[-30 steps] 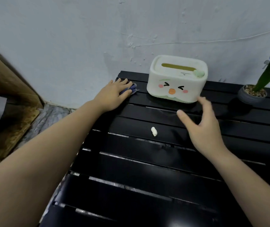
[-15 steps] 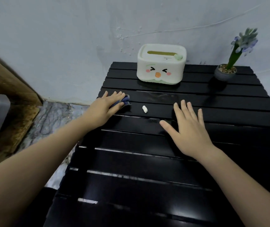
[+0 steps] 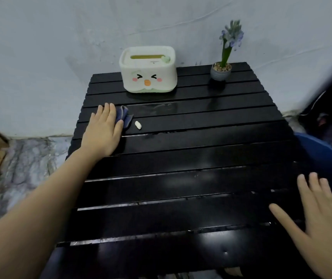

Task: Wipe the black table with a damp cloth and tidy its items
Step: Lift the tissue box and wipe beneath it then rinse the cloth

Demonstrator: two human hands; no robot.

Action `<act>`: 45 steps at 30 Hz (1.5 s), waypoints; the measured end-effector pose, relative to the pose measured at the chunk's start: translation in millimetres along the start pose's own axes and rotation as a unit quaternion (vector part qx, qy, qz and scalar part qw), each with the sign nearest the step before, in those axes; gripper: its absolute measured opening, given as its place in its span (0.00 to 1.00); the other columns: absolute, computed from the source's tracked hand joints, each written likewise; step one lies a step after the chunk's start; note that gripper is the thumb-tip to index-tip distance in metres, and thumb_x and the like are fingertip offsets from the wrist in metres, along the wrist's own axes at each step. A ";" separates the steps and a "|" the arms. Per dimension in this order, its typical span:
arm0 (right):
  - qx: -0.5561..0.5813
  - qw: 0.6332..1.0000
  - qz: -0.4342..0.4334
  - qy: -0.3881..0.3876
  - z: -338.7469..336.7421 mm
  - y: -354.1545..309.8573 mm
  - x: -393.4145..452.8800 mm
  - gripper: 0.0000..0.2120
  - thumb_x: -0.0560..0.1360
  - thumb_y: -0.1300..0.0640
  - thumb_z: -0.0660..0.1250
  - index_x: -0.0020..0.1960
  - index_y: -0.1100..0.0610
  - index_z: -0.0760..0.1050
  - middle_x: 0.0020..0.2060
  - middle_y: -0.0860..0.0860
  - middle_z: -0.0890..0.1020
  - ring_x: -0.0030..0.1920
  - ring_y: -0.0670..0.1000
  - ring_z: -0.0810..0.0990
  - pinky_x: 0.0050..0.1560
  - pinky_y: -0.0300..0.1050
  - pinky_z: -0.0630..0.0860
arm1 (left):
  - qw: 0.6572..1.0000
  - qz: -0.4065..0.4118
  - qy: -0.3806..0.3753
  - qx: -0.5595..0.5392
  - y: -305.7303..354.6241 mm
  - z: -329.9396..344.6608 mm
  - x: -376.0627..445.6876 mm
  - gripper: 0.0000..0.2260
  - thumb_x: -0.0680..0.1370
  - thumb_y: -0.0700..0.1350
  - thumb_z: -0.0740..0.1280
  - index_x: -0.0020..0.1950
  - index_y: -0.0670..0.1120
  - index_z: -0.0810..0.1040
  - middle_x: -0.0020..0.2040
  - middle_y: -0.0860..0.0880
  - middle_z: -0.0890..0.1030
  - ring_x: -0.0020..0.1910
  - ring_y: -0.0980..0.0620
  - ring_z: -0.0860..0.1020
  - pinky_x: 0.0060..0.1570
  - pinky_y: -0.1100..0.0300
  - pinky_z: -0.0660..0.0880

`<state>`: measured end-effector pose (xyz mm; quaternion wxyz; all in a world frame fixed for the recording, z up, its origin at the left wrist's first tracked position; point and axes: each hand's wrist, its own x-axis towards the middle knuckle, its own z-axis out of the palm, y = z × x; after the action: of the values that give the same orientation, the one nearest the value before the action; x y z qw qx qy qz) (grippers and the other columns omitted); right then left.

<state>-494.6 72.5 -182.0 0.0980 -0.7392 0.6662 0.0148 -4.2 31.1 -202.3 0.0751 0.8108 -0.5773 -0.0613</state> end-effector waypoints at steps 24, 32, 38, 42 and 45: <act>-0.030 0.998 -0.018 0.043 7.4 1.4 -12.0 0.45 0.79 0.28 0.43 0.81 0.61 0.52 0.81 0.59 0.53 0.81 0.59 0.48 0.78 0.65 0.52 | 0.911 0.409 -0.022 -0.049 385.4 77.4 10.5 0.24 0.85 0.51 0.49 0.78 0.41 0.62 0.78 0.43 0.64 0.78 0.42 0.60 0.76 0.47 0.55; 0.006 0.999 -0.019 0.037 6.2 3.7 -10.4 0.45 0.79 0.27 0.44 0.82 0.60 0.50 0.82 0.57 0.51 0.82 0.57 0.45 0.78 0.65 0.51 | 0.896 0.383 -0.085 -0.206 454.5 75.3 15.9 0.18 0.85 0.54 0.51 0.40 0.50 0.70 0.39 0.50 0.77 0.41 0.47 0.76 0.43 0.53 0.68; 0.001 0.999 -0.017 0.035 6.9 4.6 -11.1 0.45 0.79 0.27 0.43 0.82 0.59 0.49 0.82 0.57 0.50 0.82 0.57 0.45 0.78 0.65 0.50 | 0.862 0.231 -0.107 -0.439 425.1 46.0 35.2 0.25 0.84 0.57 0.55 0.32 0.44 0.70 0.29 0.51 0.71 0.30 0.56 0.67 0.36 0.59 0.65; -0.007 0.999 -0.020 0.047 9.9 5.8 -13.3 0.45 0.79 0.27 0.44 0.81 0.60 0.52 0.81 0.58 0.53 0.82 0.57 0.48 0.78 0.65 0.51 | 0.867 0.169 -0.022 -0.469 354.0 16.0 48.7 0.29 0.83 0.58 0.55 0.36 0.36 0.74 0.31 0.47 0.74 0.32 0.54 0.69 0.36 0.57 0.65; -0.018 0.998 -0.022 0.057 12.1 6.7 -13.2 0.45 0.79 0.27 0.44 0.81 0.61 0.53 0.81 0.58 0.55 0.81 0.57 0.50 0.78 0.65 0.53 | 0.905 0.093 0.058 -0.411 262.5 0.9 48.0 0.30 0.82 0.61 0.54 0.38 0.37 0.78 0.33 0.47 0.77 0.33 0.51 0.74 0.38 0.55 0.71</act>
<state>-501.4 86.9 -192.6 0.0462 -0.7549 0.6540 -0.0174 -232.1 -99.0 -153.2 0.4405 0.6529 -0.5681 -0.2384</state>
